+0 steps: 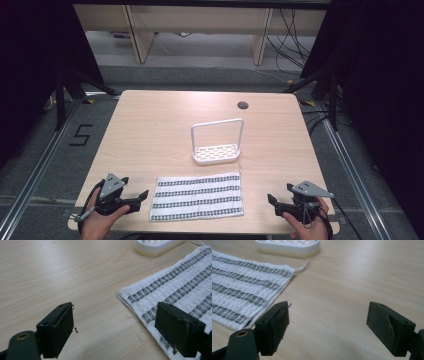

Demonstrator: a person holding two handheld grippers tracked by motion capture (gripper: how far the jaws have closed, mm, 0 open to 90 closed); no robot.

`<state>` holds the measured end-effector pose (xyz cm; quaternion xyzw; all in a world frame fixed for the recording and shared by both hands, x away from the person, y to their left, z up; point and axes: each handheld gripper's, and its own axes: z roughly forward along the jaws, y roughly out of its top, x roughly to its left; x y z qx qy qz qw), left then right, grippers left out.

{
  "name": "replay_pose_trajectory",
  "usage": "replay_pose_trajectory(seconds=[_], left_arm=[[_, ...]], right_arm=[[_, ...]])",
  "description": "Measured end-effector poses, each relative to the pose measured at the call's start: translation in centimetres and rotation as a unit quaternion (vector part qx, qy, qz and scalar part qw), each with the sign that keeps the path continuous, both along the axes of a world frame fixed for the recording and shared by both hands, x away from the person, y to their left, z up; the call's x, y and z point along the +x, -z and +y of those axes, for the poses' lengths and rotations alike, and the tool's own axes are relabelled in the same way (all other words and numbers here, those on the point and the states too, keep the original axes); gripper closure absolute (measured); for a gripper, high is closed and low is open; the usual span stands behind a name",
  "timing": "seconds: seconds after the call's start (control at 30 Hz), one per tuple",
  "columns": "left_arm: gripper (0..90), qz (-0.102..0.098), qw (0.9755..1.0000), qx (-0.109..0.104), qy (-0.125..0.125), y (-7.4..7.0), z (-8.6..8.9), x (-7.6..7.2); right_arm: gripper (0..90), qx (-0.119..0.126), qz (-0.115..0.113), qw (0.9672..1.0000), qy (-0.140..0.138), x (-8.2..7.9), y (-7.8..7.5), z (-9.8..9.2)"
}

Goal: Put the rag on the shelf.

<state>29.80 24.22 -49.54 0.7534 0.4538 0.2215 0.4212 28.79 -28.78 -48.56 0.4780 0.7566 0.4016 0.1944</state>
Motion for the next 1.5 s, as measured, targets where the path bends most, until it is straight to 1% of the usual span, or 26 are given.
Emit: replay_pose_trajectory(seconds=[0.1, 0.17, 0.2, 0.3, 0.5, 0.53, 0.57, 0.6, 0.67, 0.7, 0.73, 0.77, 0.8, 0.83, 0.87, 0.9, 1.0, 1.1, 1.13, 1.17, 1.2, 1.3, 1.33, 1.37, 1.47, 1.5], left_arm=[[14.9, 0.000, 1.0000, 0.002, 0.000, -0.1, 0.1, 0.0], [14.9, 0.000, 1.0000, 0.005, 0.000, -0.1, -0.1, 0.0], [15.0, -0.003, 1.0000, -0.001, 0.004, -0.1, -0.2, 0.0], [15.4, -0.001, 0.9999, 0.006, 0.013, -0.2, -0.5, 0.0], [16.5, -0.001, 0.9997, 0.002, 0.023, -0.4, -1.0, 0.0], [16.5, 0.001, 0.9997, 0.002, 0.026, -0.4, -1.1, 0.1], [16.5, 0.001, 0.9995, -0.005, 0.030, -0.4, -1.2, 0.2], [16.6, 0.004, 0.9994, -0.004, 0.034, -0.5, -1.4, 0.2], [16.6, 0.004, 0.9993, -0.005, 0.037, -0.7, -1.8, 0.4], [16.8, 0.004, 0.9989, -0.001, 0.047, -0.8, -1.9, 0.5], [17.0, 0.002, 0.9989, -0.003, 0.046, -0.9, -2.3, 0.6], [17.2, 0.002, 0.9985, -0.002, 0.054, -1.0, -2.5, 0.8], [17.4, 0.002, 0.9981, -0.001, 0.061, -1.2, -2.9, 0.9], [17.6, 0.004, 0.9977, 0.003, 0.068, -1.3, -3.1, 1.1], [17.7, 0.007, 0.9967, 0.015, 0.080, -1.5, -3.5, 1.2], [18.1, 0.006, 0.9961, 0.015, 0.086, -1.6, -3.8, 1.4], [19.5, 0.010, 0.9944, 0.025, 0.102, -1.7, -5.0, 2.3], [21.1, 0.015, 0.9933, 0.019, 0.113, -1.7, -6.2, 3.2], [21.8, 0.015, 0.9926, 0.017, 0.120, -1.8, -6.6, 3.5], [22.1, 0.014, 0.9919, 0.025, 0.124, -1.9, -6.9, 3.7], [22.8, 0.010, 0.9914, 0.025, 0.128, -2.1, -7.5, 4.0], [24.2, 0.011, 0.9898, 0.025, 0.140, -2.3, -8.8, 4.6], [24.5, 0.014, 0.9881, 0.026, 0.151, -2.4, -9.4, 4.9], [25.1, 0.015, 0.9872, 0.029, 0.156, -2.4, -9.8, 5.1], [25.6, 0.022, 0.9828, 0.036, 0.180, -2.3, -11.3, 5.6], [25.8, 0.023, 0.9822, 0.037, 0.183, -2.3, -11.7, 5.7]], right_arm=[[19.4, 0.004, 0.004, 1.0000, 0.000, -0.1, -0.1, 0.0], [19.7, -0.003, -0.003, 1.0000, 0.000, -0.1, -0.1, 0.0], [19.7, -0.005, -0.007, 1.0000, -0.001, 0.0, -0.1, 0.0], [20.1, -0.002, -0.009, 1.0000, -0.003, -0.1, -0.2, 0.1], [20.9, 0.000, -0.016, 0.9999, -0.007, -0.4, -0.5, 0.5], [20.9, -0.006, -0.025, 0.9996, -0.008, -0.3, -0.6, 0.5], [21.0, -0.002, -0.022, 0.9997, -0.008, -0.4, -0.6, 0.6], [21.3, -0.005, -0.022, 0.9997, -0.010, -0.5, -0.7, 0.6], [21.4, 0.007, -0.014, 0.9999, -0.006, -0.6, -0.7, 1.0], [21.6, 0.011, -0.001, 0.9999, -0.006, -0.9, -0.8, 1.4], [21.6, 0.003, -0.011, 0.9998, -0.018, -0.8, -0.8, 1.3], [21.7, 0.007, -0.012, 0.9997, -0.019, -0.9, -0.9, 1.6], [21.7, 0.008, -0.004, 0.9999, -0.014, -1.1, -1.0, 1.9], [21.7, 0.010, -0.007, 0.9998, -0.016, -1.3, -1.0, 2.2], [21.7, -0.003, -0.013, 0.9995, -0.028, -1.2, -1.1, 2.2], [21.8, 0.005, -0.001, 0.9998, -0.021, -1.6, -1.1, 2.8], [22.4, -0.016, -0.013, 0.9985, -0.051, -1.7, -1.1, 3.4], [22.9, -0.011, -0.005, 0.9982, -0.058, -2.2, -1.0, 4.4], [23.1, -0.014, -0.009, 0.9977, -0.066, -2.2, -0.9, 4.6], [23.1, -0.018, -0.007, 0.9975, -0.068, -2.3, -0.9, 4.8], [24.0, -0.021, -0.001, 0.9966, -0.080, -2.4, -0.9, 5.3], [24.7, -0.027, 0.000, 0.9964, -0.080, -2.6, -0.8, 5.7], [24.8, -0.023, 0.012, 0.9969, -0.075, -2.8, -0.8, 6.0], [25.0, -0.028, 0.003, 0.9959, -0.086, -2.6, -0.6, 6.0], [25.5, -0.033, 0.002, 0.9949, -0.095, -2.7, -0.5, 6.3], [25.9, -0.035, 0.003, 0.9946, -0.098, -2.7, -0.5, 6.5]])
